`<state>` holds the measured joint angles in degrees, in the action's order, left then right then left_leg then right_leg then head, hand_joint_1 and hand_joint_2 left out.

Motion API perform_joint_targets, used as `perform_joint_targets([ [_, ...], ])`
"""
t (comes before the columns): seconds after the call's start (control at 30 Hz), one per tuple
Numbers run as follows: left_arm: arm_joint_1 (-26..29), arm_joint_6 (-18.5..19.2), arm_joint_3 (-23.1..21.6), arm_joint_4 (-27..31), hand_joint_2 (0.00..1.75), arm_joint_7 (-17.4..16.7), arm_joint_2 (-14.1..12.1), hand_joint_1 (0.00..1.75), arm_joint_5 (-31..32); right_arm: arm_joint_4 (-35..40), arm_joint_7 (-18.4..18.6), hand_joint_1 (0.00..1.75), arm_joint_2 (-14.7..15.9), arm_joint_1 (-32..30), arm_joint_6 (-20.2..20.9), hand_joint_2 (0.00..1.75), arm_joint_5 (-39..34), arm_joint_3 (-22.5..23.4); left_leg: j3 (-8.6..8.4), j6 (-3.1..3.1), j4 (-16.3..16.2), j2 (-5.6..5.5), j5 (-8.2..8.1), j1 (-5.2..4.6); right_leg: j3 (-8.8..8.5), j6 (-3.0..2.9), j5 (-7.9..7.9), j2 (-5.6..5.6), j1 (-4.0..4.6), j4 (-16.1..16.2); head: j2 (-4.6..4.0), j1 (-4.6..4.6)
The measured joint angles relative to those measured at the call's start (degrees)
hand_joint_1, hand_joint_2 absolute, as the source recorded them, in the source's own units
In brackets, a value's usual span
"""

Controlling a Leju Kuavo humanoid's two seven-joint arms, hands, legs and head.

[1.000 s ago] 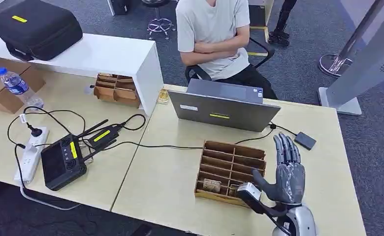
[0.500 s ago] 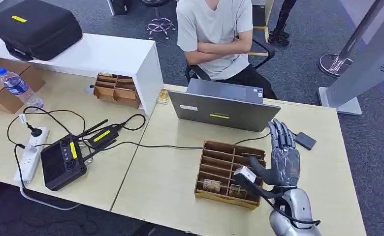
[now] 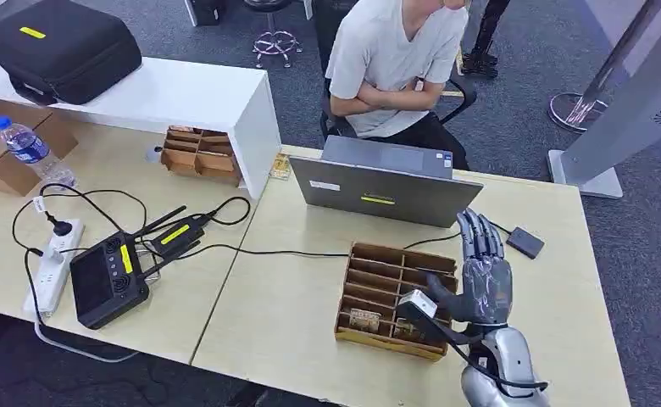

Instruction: Pass the card to the sensor for recognition and then transmit it.

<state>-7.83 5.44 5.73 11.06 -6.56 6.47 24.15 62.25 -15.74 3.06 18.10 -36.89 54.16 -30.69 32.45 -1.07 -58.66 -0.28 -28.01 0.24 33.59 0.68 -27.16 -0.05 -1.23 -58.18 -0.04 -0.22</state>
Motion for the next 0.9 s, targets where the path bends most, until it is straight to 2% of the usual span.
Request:
perform_joint_targets([
  [0.4,0.02,-0.57,0.00,-0.02,1.75,0.22,0.00,0.00,-0.05,2.71,1.36,0.00,1.55,-5.18,0.00,1.75,0.00,-0.09,0.01,0.01,0.00,-0.01,-0.01,0.00,0.00,0.00,-0.01,-0.01,0.00,0.02,0.00,0.00],
  [0.43,0.03,-0.61,0.00,0.00,1.75,0.22,0.00,0.00,-0.05,2.97,1.36,1.57,1.71,-5.58,0.00,1.75,0.02,-0.09,0.01,0.01,0.00,0.00,-0.01,0.00,0.00,0.00,-0.01,0.00,0.00,0.02,0.00,0.00],
  [0.47,0.03,-0.63,0.02,0.00,1.75,0.22,-0.02,0.00,-0.05,3.23,1.36,1.75,1.83,-5.86,0.00,1.75,0.04,-0.09,0.00,0.01,0.00,0.00,-0.01,0.00,0.00,0.00,-0.01,0.00,0.00,0.02,0.00,0.00],
  [0.9,0.04,-0.68,0.09,0.00,1.75,0.28,0.00,0.00,0.02,4.74,1.11,1.75,2.75,-7.76,0.02,1.75,-0.98,0.26,0.00,0.00,0.00,0.00,-0.01,0.00,0.00,0.00,0.00,0.00,0.00,0.01,0.00,0.00],
])
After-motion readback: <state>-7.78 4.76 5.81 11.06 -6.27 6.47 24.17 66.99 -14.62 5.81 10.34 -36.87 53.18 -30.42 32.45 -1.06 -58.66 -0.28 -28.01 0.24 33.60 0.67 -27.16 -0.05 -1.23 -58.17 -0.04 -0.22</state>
